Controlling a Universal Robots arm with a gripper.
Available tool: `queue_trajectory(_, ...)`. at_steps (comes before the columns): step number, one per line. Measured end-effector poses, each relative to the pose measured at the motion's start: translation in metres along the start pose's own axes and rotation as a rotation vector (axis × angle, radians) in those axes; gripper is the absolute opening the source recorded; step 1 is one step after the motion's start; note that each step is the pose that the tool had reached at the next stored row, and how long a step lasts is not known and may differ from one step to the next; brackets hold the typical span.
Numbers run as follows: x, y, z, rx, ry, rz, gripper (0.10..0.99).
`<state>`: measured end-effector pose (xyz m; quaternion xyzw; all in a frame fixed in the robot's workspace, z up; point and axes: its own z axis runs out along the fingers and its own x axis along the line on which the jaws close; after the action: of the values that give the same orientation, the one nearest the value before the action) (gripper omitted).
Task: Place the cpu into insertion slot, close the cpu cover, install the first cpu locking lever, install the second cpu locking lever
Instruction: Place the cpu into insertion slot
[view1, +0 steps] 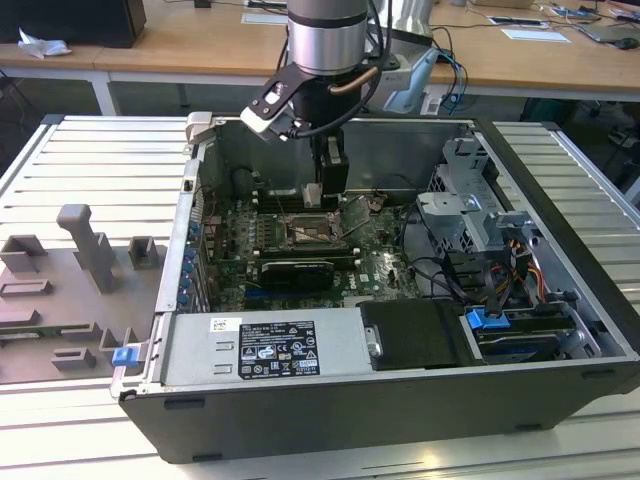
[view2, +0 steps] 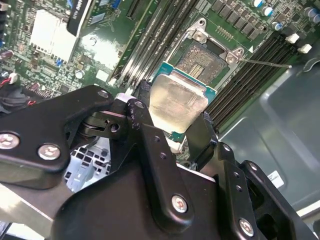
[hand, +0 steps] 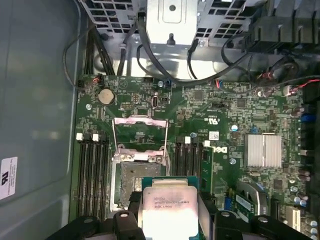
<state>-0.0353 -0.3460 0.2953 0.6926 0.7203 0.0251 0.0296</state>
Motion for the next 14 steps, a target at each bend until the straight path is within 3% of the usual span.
queue_trajectory(6, 0.0062, -0.0012, 0.0116, 0.000, -0.0040, 0.008, 0.533)
queue_trajectory(14, 0.0114, -0.0046, 0.0359, 0.001, -0.0167, 0.011, 0.533)
